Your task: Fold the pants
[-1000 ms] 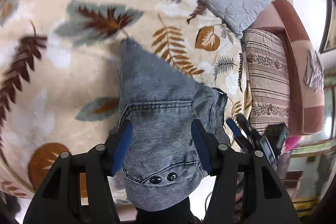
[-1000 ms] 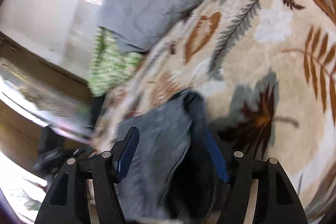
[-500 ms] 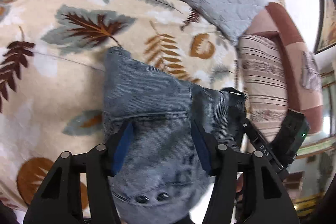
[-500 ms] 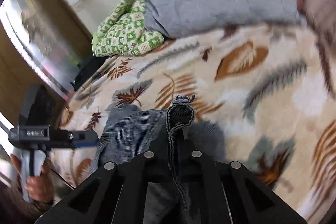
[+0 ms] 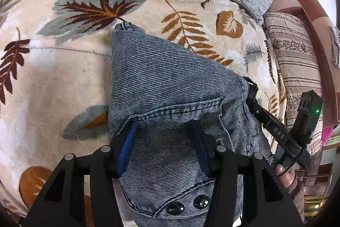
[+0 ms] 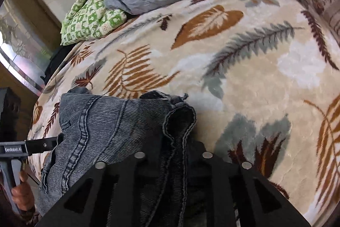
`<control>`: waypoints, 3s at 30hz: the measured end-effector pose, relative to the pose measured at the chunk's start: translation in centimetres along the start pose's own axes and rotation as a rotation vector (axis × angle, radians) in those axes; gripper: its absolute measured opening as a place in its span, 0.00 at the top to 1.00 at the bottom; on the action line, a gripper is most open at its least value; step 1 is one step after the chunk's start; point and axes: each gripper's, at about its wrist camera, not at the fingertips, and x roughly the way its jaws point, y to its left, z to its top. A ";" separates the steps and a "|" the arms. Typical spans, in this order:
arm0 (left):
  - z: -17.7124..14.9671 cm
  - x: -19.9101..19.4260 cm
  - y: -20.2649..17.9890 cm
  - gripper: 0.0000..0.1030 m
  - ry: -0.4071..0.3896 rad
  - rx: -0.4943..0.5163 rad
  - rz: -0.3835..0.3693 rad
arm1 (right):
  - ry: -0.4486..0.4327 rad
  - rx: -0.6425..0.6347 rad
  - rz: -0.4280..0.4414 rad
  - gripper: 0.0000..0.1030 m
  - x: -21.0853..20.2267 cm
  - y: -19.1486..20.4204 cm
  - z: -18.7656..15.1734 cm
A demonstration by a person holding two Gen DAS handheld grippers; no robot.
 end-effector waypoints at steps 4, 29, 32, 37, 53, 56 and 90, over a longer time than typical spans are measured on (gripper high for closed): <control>-0.5 -1.2 -0.2 0.51 -0.004 -0.006 0.014 | -0.002 0.046 0.031 0.75 -1.5 -0.1 0.1; -9.0 -2.7 -0.3 0.26 0.082 -0.028 -0.040 | -0.039 -0.076 0.055 0.90 -9.0 3.9 -5.8; -9.2 -1.5 0.1 0.21 0.089 -0.023 -0.029 | 0.022 -0.068 -0.062 0.94 -6.6 1.8 -6.7; -9.4 -2.5 1.5 0.22 0.114 -0.083 -0.102 | -0.014 0.109 0.077 0.87 -7.8 -1.4 -7.1; -10.5 -0.7 0.7 0.19 0.124 -0.012 -0.058 | 0.034 -0.101 0.058 0.88 -8.3 2.9 -8.5; -10.7 -1.1 0.0 0.18 0.102 0.025 -0.025 | 0.040 -0.089 0.049 0.90 -6.9 2.2 -9.3; -1.8 1.7 2.1 0.00 0.165 -0.029 -0.312 | 0.166 0.142 0.517 0.24 0.4 -2.0 -3.6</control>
